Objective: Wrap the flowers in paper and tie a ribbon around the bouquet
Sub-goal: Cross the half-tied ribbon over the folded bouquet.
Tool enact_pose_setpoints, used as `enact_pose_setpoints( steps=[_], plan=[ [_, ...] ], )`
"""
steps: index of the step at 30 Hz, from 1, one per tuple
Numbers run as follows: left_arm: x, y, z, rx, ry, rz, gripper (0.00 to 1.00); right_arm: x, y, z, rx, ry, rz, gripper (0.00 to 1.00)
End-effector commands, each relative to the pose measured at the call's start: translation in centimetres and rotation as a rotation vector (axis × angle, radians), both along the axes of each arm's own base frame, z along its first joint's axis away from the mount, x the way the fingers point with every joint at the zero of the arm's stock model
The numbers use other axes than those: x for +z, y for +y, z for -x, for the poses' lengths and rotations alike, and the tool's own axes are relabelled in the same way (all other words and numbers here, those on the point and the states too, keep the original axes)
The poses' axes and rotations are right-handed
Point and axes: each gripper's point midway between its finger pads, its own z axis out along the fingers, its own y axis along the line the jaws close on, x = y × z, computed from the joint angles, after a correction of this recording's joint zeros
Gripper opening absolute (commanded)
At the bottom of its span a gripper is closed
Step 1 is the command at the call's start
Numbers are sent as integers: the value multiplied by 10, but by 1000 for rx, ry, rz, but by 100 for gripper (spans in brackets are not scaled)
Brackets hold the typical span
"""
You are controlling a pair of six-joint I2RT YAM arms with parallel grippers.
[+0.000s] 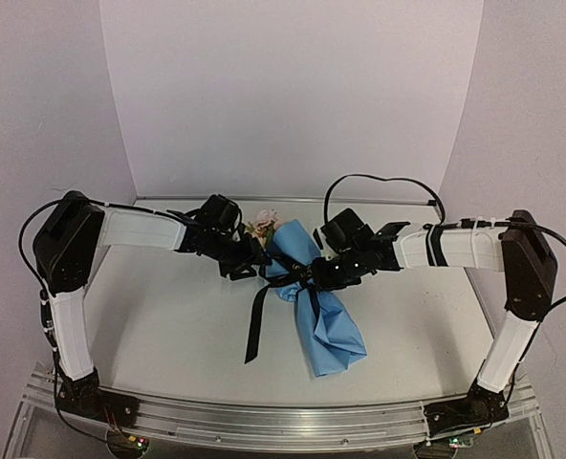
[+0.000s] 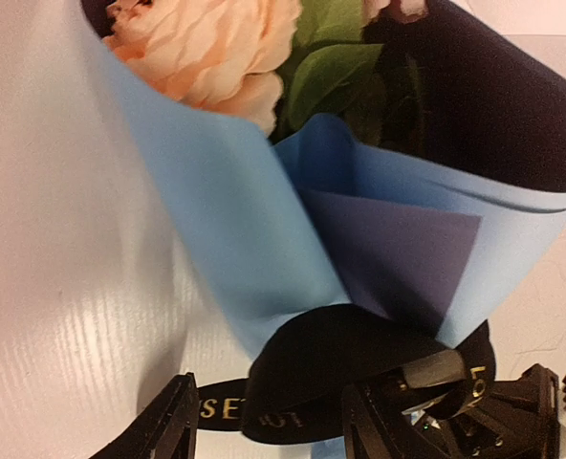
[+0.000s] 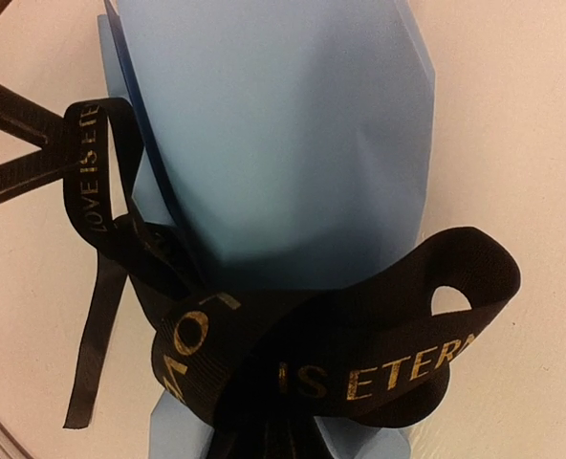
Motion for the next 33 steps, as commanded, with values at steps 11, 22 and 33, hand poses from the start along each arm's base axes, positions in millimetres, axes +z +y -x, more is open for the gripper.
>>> enact_pose_setpoints(
  steps=[11, 22, 33],
  plan=[
    [12, -13, 13, 44, 23, 62, 52, 20, 6, -8, -5, -53, -13, 0],
    [8, -26, 8, 39, 29, 107, 39, 17, 4, -8, -11, -49, -8, 0],
    [25, -5, -4, 31, -71, 5, 0, 20, -8, -2, -26, -58, 5, 0]
  ],
)
